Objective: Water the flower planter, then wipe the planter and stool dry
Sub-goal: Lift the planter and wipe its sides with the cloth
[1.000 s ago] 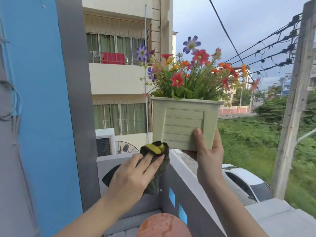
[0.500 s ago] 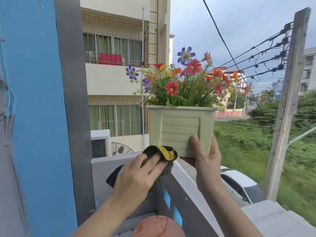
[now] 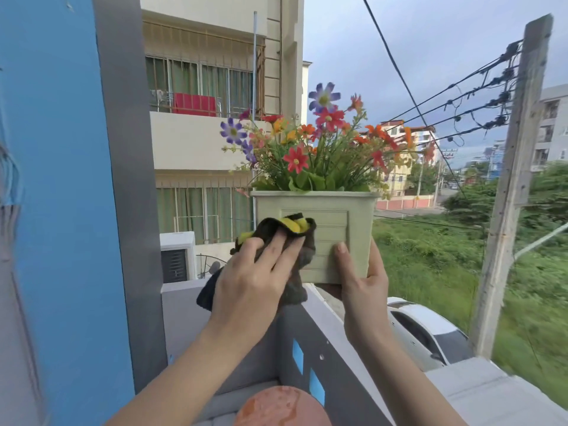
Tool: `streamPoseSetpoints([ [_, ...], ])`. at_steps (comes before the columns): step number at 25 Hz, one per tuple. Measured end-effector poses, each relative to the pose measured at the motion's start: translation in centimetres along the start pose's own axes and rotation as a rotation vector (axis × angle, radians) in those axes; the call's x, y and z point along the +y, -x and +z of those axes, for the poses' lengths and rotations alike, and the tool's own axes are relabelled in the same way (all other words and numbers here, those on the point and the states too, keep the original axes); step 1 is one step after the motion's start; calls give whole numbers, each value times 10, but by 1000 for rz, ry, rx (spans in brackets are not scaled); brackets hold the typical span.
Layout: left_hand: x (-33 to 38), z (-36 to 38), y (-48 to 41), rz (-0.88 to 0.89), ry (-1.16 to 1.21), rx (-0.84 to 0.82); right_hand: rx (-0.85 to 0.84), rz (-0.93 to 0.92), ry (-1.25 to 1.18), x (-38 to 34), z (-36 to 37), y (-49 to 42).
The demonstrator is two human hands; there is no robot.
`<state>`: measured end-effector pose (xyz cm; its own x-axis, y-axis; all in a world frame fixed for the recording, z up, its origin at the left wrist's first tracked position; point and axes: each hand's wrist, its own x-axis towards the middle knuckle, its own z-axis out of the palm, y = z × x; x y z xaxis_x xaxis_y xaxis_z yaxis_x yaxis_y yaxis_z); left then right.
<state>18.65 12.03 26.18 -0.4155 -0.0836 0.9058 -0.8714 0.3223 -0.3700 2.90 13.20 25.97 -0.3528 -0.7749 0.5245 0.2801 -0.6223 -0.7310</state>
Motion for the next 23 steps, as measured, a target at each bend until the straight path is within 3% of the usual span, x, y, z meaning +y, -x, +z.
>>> streamPoseSetpoints([
  [3,-7,6,-7,-132,-51,57,-3,6,-1,7,1,0],
  [7,38,6,36,111,44,-54,13,-15,24,10,-4,-6],
  [9,21,4,29,93,73,-45,2,1,12,10,-9,-10],
  [11,0,4,8,-109,158,22,-9,13,14,11,-14,-13],
  [14,-13,-5,-12,-470,540,100,-38,50,14,12,-19,-16],
  [16,-1,-10,-12,-590,696,95,-61,89,-6,12,-24,-19],
  [19,2,-1,-3,-699,681,110,-73,151,-32,14,-34,-20],
  [23,-24,17,-6,-1053,589,19,-64,217,-74,18,-46,-18],
])
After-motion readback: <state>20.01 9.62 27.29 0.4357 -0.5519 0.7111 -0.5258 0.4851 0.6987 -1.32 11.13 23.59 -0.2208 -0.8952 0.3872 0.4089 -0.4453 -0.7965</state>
